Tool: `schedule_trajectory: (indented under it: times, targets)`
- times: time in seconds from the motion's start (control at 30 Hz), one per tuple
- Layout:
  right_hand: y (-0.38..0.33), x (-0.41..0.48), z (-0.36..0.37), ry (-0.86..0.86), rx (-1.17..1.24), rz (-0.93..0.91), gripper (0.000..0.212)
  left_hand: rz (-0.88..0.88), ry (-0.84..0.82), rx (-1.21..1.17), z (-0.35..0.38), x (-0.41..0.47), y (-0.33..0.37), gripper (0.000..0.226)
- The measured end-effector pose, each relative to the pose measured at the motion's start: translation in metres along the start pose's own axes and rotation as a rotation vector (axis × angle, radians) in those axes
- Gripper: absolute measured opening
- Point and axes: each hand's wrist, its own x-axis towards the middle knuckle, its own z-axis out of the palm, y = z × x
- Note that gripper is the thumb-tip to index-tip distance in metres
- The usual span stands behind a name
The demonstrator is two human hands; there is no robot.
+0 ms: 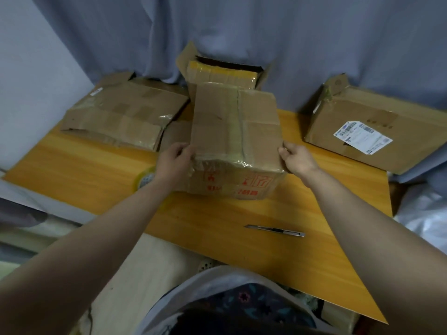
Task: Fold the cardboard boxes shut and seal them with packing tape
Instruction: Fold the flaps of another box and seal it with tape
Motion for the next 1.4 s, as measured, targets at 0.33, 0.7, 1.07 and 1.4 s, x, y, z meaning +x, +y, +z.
schedule_trajectory:
  times: [0.33,0.7,1.07,1.4]
  targets:
    - [0.045,-0.032,-0.014,-0.097,0.094,-0.277,0.074,0.468,-0.321,0.205,-0.03,-0.006,-0.022,0.083]
    - [0.049,-0.03,-0.01,-0.082,0.119,-0.345,0.052,0.506,-0.231,0.309,-0.029,-0.002,-0.024,0.058]
    - [0.046,-0.029,-0.005,-0.013,0.078,-0.373,0.033,0.731,-0.124,0.423,-0.026,0.002,-0.037,0.037]
    - [0.049,-0.029,0.009,0.111,0.161,-0.423,0.038,0.808,-0.106,0.448,-0.026,0.007,-0.049,0.017]
